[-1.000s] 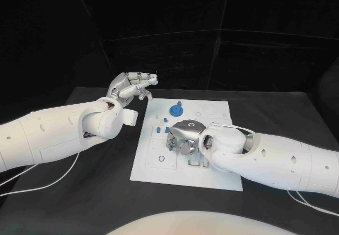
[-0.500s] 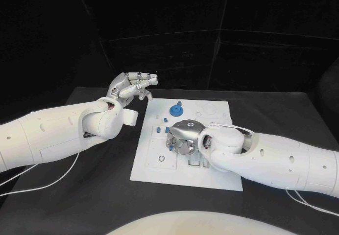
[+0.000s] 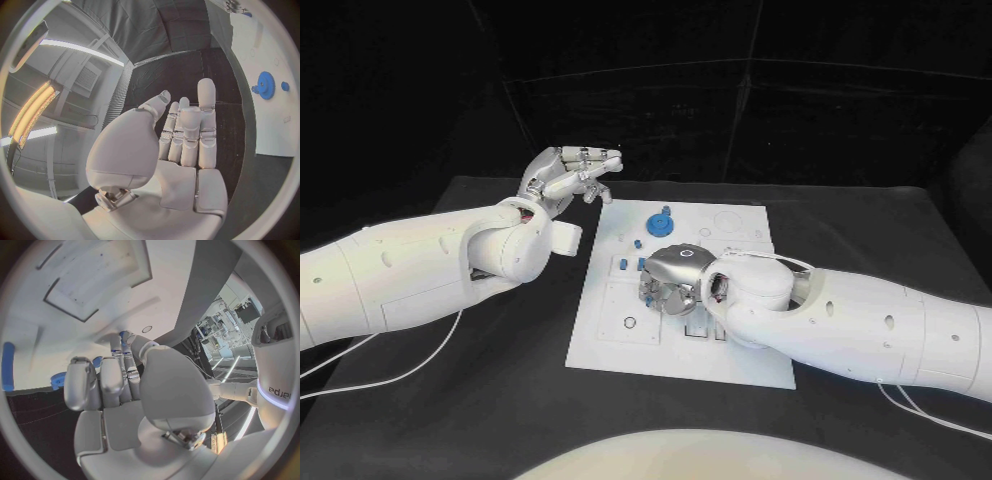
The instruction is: Assemble the parts on the task board
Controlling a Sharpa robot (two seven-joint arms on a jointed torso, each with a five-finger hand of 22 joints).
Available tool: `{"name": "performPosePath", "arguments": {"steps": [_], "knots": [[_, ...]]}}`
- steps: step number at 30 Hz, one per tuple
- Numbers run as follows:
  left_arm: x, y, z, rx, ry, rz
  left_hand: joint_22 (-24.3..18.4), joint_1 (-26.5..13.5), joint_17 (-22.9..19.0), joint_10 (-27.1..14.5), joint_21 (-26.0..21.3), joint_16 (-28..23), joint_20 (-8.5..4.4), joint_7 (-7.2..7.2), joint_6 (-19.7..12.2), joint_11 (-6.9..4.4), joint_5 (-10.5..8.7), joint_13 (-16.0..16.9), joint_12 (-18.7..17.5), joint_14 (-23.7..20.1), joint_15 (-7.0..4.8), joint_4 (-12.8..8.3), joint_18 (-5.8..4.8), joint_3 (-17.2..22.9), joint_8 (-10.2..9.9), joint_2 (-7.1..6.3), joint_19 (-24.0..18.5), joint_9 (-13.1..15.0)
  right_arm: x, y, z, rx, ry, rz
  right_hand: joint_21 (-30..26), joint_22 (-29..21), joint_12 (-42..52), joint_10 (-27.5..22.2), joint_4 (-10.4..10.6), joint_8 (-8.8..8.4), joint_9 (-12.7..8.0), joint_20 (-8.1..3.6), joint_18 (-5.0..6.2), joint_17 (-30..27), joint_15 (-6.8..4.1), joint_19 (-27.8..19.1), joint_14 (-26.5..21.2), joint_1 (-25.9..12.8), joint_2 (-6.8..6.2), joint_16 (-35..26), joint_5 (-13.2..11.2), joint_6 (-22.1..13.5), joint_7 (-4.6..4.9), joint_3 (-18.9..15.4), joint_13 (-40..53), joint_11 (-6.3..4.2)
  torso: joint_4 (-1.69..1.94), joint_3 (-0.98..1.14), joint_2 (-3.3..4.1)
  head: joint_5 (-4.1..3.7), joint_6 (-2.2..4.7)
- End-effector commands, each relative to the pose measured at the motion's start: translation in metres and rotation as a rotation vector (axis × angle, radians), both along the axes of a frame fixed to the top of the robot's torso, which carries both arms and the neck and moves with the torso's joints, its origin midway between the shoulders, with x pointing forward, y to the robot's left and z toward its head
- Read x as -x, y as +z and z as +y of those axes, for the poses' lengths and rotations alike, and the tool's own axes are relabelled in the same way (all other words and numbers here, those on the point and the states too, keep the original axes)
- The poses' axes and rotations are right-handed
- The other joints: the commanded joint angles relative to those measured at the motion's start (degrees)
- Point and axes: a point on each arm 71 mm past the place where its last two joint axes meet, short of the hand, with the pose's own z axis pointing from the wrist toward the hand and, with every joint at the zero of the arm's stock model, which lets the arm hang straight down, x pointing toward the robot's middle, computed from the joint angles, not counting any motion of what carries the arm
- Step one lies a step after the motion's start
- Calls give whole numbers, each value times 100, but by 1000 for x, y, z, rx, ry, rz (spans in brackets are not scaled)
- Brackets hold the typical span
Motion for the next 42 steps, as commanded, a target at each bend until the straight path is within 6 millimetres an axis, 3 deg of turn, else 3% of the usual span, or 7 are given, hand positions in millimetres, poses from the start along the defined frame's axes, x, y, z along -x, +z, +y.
{"name": "performPosePath", "arguments": {"steps": [1,9,14,19,26,32,42], "knots": [[0,2,-1,9,-10,-5,-6,61,-6,-32,-29,14,-16,-1,-59,1,13,-4,39,-33,3,-35,73,0,26,6,3,0,-1,-1,-1,20,-2,2,-55,-33,-57,-69,9,-50,-19,30,-72,-51,32,-58,124,-96,-35,-44,10,-85,8,-56,-22,30,-5,0,-3,-4,0],[0,2,-1,8,-10,-4,-6,61,-6,-32,-29,14,-16,-1,-59,1,13,-4,39,-33,3,-35,73,0,26,6,3,0,-2,2,-1,-18,-10,-21,-293,-400,-326,-581,106,-91,-75,162,13,-266,178,-339,61,-314,-271,-146,93,-714,153,-267,-180,206,0,2,-5,-10,11],[0,2,0,8,-10,-4,-11,60,-17,-42,-34,11,-14,2,-66,4,12,-5,48,-38,6,-35,72,-4,31,6,4,0,0,8,-5,-87,-30,-67,-373,-509,-252,-613,180,-65,-52,188,40,-362,186,-412,45,-431,-376,-173,142,-815,152,-513,-197,208,-1,8,1,-8,23],[0,2,1,8,-7,-5,-11,60,-17,-42,-34,11,-14,2,-66,4,12,-5,48,-38,6,-35,72,-4,31,6,4,0,5,18,-17,-170,-40,-106,-374,-503,-177,-576,212,-53,-42,178,39,-446,170,-396,30,-444,-390,-207,176,-791,128,-651,-191,187,-11,6,4,0,33],[-1,1,2,6,-4,-5,-13,55,-21,-46,-36,10,-13,4,-70,6,11,-5,53,-41,7,-33,72,-9,33,4,4,0,12,29,-52,-234,-97,-93,-380,-509,-99,-509,223,-54,-41,159,40,-507,147,-388,18,-407,-382,-234,196,-783,95,-738,-182,156,-14,-2,-7,-40,80],[0,1,2,8,-7,-6,-13,55,-21,-46,-36,10,-13,4,-70,6,11,-5,53,-41,7,-33,72,-9,33,4,4,0,-1,45,-94,-196,-200,-76,-397,-528,-96,-586,238,-64,-45,143,43,-554,134,-395,10,-379,-401,-255,203,-806,67,-843,-200,144,-13,4,-1,-132,154],[1,1,-2,15,-22,-6,-15,51,-20,-50,-38,12,-13,5,-73,7,9,-5,57,-41,8,-33,72,-14,35,-1,5,0,-18,53,-136,-81,-290,-94,-540,-715,-17,-1015,369,-70,-49,142,79,-779,137,-497,-20,-189,-374,-350,250,-981,-14,-1501,-241,161,-9,5,9,-202,220]]}}
